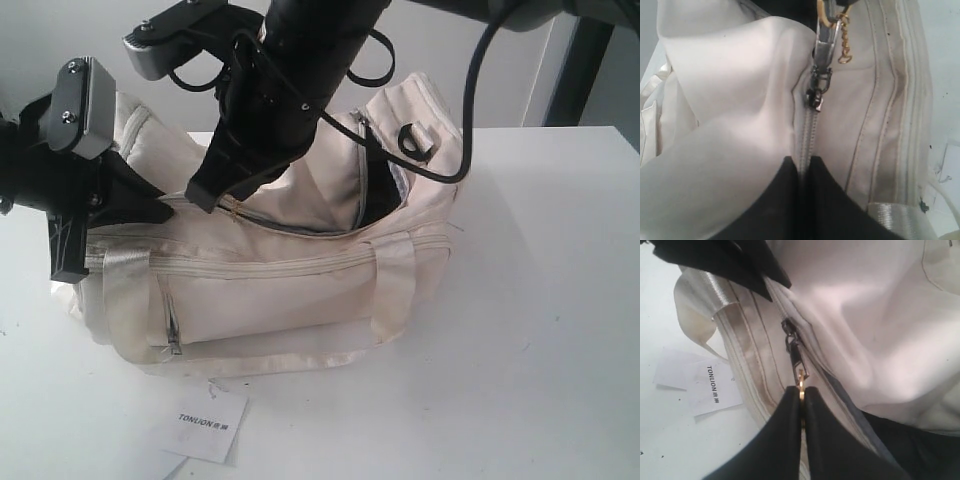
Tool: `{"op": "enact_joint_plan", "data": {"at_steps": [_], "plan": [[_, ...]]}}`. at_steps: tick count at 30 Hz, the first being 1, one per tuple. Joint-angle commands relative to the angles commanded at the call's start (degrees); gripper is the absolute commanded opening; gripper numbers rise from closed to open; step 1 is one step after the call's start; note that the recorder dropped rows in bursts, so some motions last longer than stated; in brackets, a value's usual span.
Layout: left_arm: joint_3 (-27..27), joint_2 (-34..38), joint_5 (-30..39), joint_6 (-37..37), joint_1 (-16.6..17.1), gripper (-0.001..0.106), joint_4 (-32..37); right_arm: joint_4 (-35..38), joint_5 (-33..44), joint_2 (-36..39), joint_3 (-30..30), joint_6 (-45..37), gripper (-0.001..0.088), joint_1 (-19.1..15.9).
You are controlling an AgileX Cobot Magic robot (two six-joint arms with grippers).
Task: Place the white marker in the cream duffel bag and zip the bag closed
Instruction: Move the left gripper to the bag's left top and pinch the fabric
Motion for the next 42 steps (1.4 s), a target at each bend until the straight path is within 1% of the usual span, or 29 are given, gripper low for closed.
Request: {"op": "enact_joint_plan", "data": {"at_steps": [11, 15, 22, 24, 28, 39, 42], "plan": [[0.00, -0.88, 0.00, -0.23, 0.00, 0.000, 0.33, -2.73, 4.73, 0.00, 0.00, 0.00, 0.0000, 0.00], [0.00, -0.88, 0.00, -0.23, 0.00, 0.000, 0.44, -4.75, 4.93, 0.00, 0.00, 0.00, 0.0000, 0.00], [0.00, -0.88, -0.36, -0.23, 0.00, 0.000, 0.43, -4.85, 5.38, 0.00, 0.35, 0.00, 0.0000, 0.00], [0.00, -0.88, -0.36, -0.23, 0.00, 0.000, 0.43, -4.85, 5.38, 0.00, 0.35, 0.00, 0.0000, -0.30], [0.00, -0.88, -0.36, -0.23, 0.00, 0.000, 0.43, -4.64, 5.38, 0.00, 0.35, 0.00, 0.0000, -2.25], [0.00, -0.88, -0.74, -0.48, 0.00, 0.000, 0.43, -4.86, 5.38, 0.00, 0.35, -0.46, 0.0000, -2.25], [0.00, -0.88, -0.74, -0.48, 0.00, 0.000, 0.43, -4.98, 5.38, 0.00, 0.35, -0.56, 0.0000, -2.75]]}}
